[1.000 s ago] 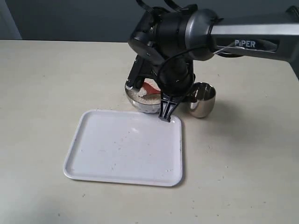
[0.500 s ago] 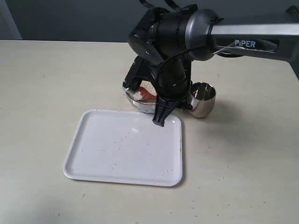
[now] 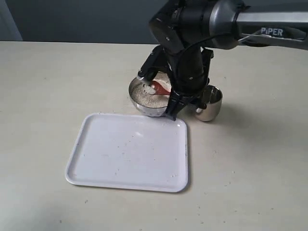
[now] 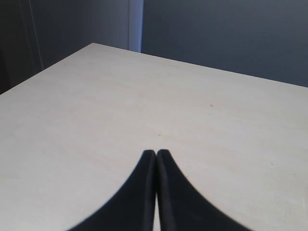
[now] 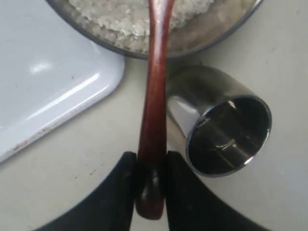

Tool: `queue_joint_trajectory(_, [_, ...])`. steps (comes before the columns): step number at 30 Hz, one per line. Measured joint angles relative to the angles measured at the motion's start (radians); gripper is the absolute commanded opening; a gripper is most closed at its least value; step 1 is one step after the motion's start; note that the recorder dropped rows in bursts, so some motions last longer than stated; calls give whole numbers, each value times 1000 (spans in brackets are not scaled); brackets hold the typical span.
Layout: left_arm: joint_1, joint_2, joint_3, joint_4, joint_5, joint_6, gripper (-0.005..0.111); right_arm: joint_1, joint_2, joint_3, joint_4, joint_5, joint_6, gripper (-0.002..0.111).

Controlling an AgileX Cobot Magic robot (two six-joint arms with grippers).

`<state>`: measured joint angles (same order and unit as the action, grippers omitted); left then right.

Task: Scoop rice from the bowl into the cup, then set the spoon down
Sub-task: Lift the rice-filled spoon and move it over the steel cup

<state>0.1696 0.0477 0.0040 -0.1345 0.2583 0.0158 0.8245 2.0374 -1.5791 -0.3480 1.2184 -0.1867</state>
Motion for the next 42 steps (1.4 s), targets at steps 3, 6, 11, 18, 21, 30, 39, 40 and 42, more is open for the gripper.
queue_joint_trajectory(3, [0, 0, 0, 0, 0, 0, 1, -18, -17, 0, 12, 0, 0, -1])
queue_joint_trajectory(6, [0, 0, 0, 0, 0, 0, 1, -27, -32, 0, 21, 0, 4, -1])
queue_joint_trajectory(11, [0, 0, 0, 0, 0, 0, 1, -41, -56, 0, 65, 0, 4, -1])
queue_joint_trajectory(18, [0, 0, 0, 0, 0, 0, 1, -52, -94, 0, 111, 0, 0, -1])
queue_joint_trajectory(21, [0, 0, 0, 0, 0, 0, 1, -52, -105, 0, 116, 0, 0, -1])
queue_joint_trajectory(30, [0, 0, 0, 0, 0, 0, 1, -52, -139, 0, 126, 0, 0, -1])
queue_joint_trajectory(39, [0, 0, 0, 0, 0, 0, 1, -52, -150, 2, 131, 2, -8, -1])
queue_joint_trajectory(40, [0, 0, 0, 0, 0, 0, 1, -52, -150, 2, 131, 2, -11, -1])
queue_joint_trajectory(42, [0, 0, 0, 0, 0, 0, 1, -52, -150, 2, 131, 2, -15, -1])
